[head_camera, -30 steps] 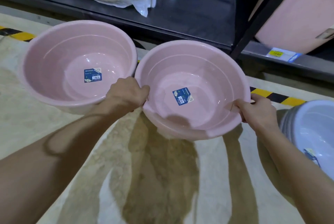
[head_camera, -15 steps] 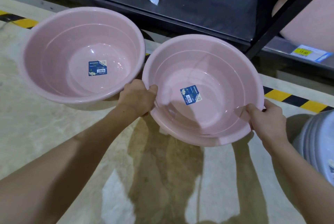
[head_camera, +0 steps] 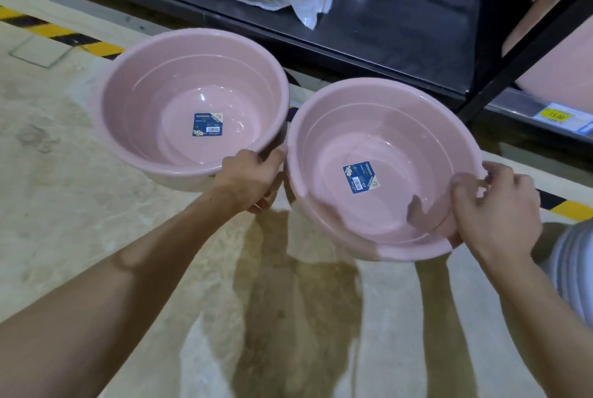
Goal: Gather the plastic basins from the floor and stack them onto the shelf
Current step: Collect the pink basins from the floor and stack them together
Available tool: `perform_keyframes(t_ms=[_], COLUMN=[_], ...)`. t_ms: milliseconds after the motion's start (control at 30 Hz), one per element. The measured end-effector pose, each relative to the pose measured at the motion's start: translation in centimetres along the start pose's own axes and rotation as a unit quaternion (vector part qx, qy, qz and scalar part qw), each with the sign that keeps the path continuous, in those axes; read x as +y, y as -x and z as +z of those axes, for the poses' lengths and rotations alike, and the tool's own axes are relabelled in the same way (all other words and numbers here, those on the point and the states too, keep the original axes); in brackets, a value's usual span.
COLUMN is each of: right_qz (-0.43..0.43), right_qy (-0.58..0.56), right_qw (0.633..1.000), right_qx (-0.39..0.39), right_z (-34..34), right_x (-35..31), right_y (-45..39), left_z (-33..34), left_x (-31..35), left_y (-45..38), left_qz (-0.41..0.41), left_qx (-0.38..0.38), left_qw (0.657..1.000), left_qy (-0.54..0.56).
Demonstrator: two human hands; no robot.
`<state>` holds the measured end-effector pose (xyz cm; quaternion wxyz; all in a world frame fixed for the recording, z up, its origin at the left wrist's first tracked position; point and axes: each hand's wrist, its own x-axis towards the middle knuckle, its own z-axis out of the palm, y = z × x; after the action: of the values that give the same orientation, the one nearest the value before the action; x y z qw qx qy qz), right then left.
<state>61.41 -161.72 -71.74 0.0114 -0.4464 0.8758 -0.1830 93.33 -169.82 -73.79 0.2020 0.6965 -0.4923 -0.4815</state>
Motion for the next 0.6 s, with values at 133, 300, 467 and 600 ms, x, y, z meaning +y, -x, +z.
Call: perform_keyframes(t_ms=[133, 300, 467, 600], right_qz=[-0.106, -0.179, -0.186, -0.152], right_qy=[-0.096, -0.224, -0.274, -0.264], right_qw=[0.989, 0.950, 0.927, 0.932], right_qx=[-0.038, -0.122, -0.176, -0.197], right_z=[0.9, 2.5, 4.5, 6.1], right_x=[-6.4, -17.0, -23.1, -24.9], right_y=[1.2, 5.8, 8.4, 7.7], left_z=[-3.0, -8.3, -13.5, -15.4], left_x=[-2.1, -5.5, -8.5, -9.1], left_y=[1.4, 2.9, 2.3, 0.6], left_qz=[0.000, -0.066, -0.177, -0.185], left_qx=[0.002, 0.038, 0.139, 0.161], left_qw=[1.000, 0.996, 0.945, 0.928], left_qy=[-0.014, 0.052, 0.238, 0.279])
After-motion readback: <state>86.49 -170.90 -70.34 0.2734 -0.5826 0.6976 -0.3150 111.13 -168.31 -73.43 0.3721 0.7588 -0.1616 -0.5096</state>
